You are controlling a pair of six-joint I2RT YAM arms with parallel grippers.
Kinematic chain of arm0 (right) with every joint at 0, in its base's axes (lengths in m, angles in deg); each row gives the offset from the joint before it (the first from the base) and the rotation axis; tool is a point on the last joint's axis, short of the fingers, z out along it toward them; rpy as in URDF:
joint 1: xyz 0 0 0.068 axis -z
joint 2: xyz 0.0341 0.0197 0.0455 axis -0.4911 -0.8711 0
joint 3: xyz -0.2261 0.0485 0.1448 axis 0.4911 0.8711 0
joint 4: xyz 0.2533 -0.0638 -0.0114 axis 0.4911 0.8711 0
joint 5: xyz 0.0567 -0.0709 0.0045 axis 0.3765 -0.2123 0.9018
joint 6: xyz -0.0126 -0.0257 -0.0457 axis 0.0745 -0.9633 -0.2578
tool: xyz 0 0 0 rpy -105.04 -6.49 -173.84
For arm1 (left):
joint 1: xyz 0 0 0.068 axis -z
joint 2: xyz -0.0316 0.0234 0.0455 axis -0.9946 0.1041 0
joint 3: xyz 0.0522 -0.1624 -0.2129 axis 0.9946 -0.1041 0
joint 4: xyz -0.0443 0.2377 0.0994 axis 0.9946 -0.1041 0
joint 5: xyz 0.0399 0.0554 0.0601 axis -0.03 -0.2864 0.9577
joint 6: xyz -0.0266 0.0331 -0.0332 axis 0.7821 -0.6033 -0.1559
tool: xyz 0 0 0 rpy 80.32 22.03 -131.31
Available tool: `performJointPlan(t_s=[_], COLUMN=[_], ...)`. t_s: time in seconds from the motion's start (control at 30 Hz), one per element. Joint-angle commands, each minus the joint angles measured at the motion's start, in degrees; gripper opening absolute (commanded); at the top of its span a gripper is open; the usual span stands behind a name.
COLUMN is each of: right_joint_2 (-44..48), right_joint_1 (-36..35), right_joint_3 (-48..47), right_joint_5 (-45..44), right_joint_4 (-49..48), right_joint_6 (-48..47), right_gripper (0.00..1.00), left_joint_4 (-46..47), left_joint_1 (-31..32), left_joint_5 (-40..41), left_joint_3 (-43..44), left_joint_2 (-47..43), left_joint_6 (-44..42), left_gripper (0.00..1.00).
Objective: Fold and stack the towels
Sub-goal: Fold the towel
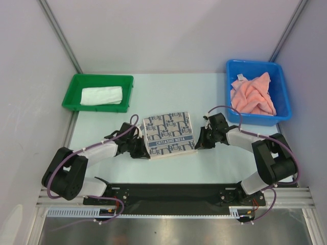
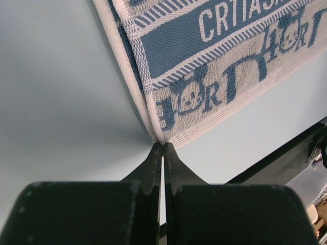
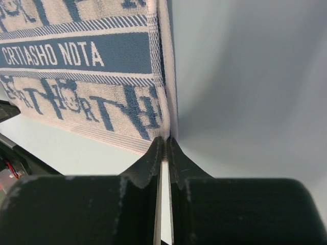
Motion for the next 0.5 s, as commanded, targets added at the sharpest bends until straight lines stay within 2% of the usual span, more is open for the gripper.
performJointPlan(t_s=[0.0, 0.2, 0.3, 0.47], right_joint_2=[-0.3, 2.77, 5.14, 5.24], right_joint_1=[0.05, 0.05, -0.3, -0.48], right_joint_3=[0.85, -0.72, -2.84, 1.71], right_joint_5=[-2.8, -2.27, -3.32, -5.26], right_joint_4=[-1.55, 0.12, 4.07, 3.38], right_joint_6=[-0.69, 0.1, 0.1, 0.54], right_gripper=[0.0, 0.0, 0.0, 0.0], left_joint_4=[0.18, -3.06, -5.44, -2.3], left_joint_1=[0.91, 1.18, 1.97, 2.67], left_joint_5=[1.0, 0.82, 1.87, 1.62], left_joint_3=[-1.41, 0.78, 3.07, -0.96], left_joint_2=[-0.56, -3.72, -6.36, -4.97], left_joint_6=[-0.04, 0.49, 0.75, 1.89], left_gripper=[0.0, 0.0, 0.0, 0.0])
